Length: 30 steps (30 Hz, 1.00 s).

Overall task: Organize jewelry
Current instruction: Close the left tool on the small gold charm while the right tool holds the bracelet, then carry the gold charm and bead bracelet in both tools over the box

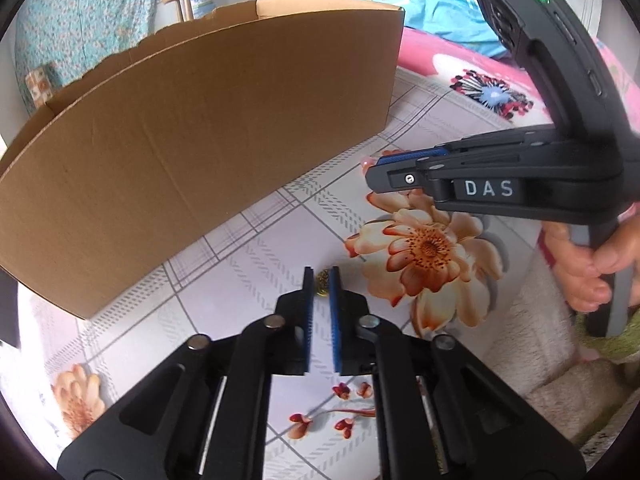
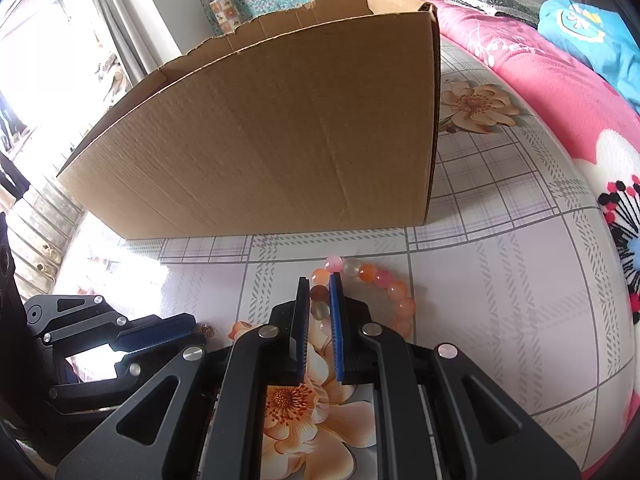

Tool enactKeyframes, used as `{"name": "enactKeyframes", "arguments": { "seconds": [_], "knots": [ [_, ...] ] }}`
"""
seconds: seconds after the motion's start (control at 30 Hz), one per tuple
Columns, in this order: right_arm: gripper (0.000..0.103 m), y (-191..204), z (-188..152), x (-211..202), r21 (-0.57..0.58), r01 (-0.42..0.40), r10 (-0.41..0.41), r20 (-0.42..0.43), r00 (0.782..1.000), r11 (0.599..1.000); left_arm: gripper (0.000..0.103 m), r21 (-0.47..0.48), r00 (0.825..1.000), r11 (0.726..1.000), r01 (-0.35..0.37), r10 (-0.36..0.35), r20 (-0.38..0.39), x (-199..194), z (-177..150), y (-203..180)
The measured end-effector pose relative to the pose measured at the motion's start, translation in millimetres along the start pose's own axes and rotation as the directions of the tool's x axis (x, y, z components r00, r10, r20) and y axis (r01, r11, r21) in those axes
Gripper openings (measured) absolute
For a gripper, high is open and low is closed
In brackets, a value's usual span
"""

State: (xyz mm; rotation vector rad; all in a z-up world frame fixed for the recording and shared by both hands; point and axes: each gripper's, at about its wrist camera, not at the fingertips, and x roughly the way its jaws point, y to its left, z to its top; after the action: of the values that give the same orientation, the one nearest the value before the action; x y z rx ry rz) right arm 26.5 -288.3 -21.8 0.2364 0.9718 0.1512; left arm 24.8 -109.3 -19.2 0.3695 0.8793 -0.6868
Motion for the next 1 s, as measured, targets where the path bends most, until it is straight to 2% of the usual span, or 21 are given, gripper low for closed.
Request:
{"name": "enactKeyframes", "arguments": {
  "seconds": [0.2,0.47,0.77,1.0],
  "knots": [
    [0.01,0,0,0,-0.001,-0.004,0.004,0.003,1.0,1.0,0.0,-0.02,1.0,1.0,0.013,-0.013,0.008,-2,0,6],
    [0.01,-3,0,-1,0.007,-0.018,0.018,0.005,1.0,1.0,0.0,-0.081,0.999,0.996,0.025,-0.021,0.049,-26,-6,24],
    [0.01,-1,2,0,0.002,-0.006,0.006,-0.003,1.0,1.0,0.0,-0.152,0.992,0.985,0.08,-0.064,0.109,-43,-8,41],
    [0.01,11,6,3,-0.044,0.037,-0.037,-0.019,0.999,0.998,0.0,-0.183,0.996,0.981,0.059,-0.045,0.079,-32,-9,47]
  ]
}}
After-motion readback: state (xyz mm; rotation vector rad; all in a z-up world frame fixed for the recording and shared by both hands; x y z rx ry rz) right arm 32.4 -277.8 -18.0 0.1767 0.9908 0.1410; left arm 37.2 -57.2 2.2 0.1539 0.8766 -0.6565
